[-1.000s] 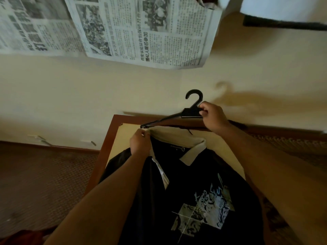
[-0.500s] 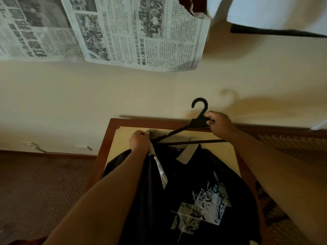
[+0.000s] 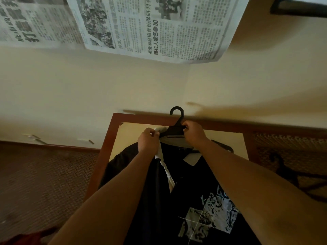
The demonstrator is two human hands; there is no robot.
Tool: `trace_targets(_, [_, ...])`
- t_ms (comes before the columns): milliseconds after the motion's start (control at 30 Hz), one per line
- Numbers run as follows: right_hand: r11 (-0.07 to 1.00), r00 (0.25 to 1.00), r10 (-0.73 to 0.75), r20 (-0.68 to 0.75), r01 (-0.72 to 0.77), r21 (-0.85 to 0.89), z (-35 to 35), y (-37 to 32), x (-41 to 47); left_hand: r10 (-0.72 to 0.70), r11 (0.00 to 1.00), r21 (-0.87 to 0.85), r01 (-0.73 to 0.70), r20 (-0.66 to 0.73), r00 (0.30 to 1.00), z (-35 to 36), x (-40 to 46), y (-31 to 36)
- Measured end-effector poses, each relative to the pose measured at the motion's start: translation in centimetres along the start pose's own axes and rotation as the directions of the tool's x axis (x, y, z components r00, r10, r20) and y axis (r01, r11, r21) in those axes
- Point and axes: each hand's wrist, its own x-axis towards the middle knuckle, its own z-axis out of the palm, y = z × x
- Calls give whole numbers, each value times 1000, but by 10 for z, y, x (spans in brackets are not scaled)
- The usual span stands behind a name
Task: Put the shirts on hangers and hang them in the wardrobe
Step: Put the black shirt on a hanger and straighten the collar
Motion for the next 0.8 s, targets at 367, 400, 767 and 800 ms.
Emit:
trace_targets(367, [941, 936, 291, -200, -318, -119, 61, 42, -92, 530, 298, 620, -726, 525, 666, 36, -28, -8])
trace_targets(400, [938, 932, 300, -204, -327, -117, 60, 42, -93, 515, 281, 614, -738, 552, 656, 40, -28, -6])
trace_targets(767, [556, 737, 672, -69, -442, 704, 27, 67, -97, 426, 261, 562, -785, 662, 616, 54, -21, 12])
trace_targets(800, [509, 731, 683, -17, -459, 728, 21, 71, -96, 411, 293, 534, -793, 678, 609, 52, -19, 13])
